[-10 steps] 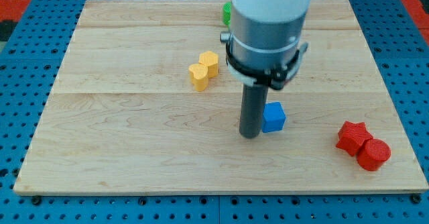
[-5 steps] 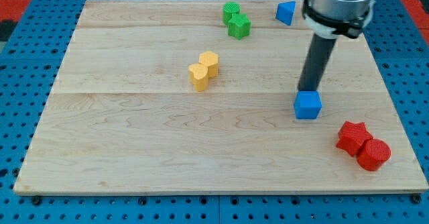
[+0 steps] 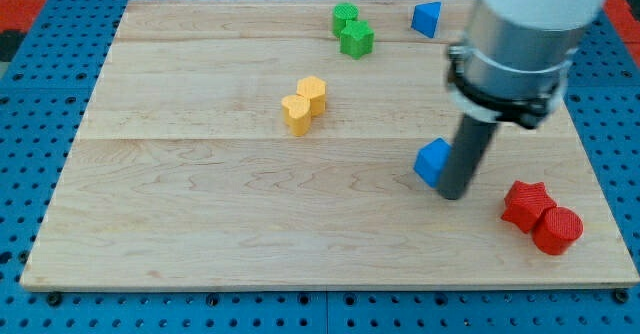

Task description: Slide the blue cube to the blue triangle

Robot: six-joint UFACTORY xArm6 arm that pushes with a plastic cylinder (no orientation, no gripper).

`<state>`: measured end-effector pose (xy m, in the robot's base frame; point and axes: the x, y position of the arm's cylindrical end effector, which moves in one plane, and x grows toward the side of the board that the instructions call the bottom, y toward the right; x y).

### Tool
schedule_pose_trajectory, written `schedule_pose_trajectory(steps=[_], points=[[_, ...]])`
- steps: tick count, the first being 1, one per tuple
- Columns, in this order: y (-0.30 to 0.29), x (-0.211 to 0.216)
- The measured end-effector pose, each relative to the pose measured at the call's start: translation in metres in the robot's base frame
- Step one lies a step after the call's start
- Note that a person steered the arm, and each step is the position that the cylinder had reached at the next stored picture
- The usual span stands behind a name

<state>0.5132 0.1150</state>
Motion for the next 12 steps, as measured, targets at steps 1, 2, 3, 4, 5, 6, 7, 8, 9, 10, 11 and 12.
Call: schedule_pose_trajectory(steps=[1,2,3,4,5,6,7,8,9,10,11,12], points=[[0.023,-0.076],[0.032,-0.146],[0.037,-0.119],[0.022,-0.078],[-0.034,-0.134],[0.008,-0.163],[0.04,-0.174],[0.041,-0.171],[0.056,-0.171],[0.079,-0.156],[0.1,-0.148],[0.112,-0.165]])
